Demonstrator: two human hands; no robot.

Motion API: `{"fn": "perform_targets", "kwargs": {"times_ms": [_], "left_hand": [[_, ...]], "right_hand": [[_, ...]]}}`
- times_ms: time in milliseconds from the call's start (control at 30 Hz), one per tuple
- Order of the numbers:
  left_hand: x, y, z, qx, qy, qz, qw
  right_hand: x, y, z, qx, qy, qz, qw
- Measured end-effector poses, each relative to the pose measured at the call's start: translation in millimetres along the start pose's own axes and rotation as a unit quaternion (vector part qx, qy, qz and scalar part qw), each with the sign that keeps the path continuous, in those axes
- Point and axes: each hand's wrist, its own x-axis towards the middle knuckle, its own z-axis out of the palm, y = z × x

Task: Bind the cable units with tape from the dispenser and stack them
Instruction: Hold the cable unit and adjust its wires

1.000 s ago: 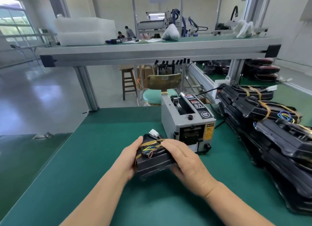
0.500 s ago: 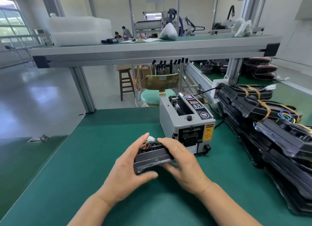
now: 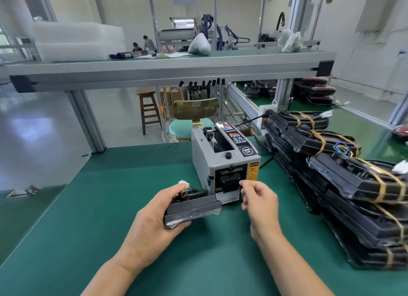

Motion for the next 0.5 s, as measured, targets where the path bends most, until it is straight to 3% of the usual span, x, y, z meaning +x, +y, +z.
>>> {"fn": "perform_targets", "kwargs": {"times_ms": [267,500], "left_hand": [[-0.2,3.2,1.5,0.006,-0.005,0.004,1.000],[-2.6,5.6,2.6,0.059,0.002,0.077,0.995]], "right_hand": [[4.3,-14.2,17.0,0.052,0.019,0.094,0.994],[8.6,-26.2,22.1,0.029,0.042,0.152,0.987]]}}
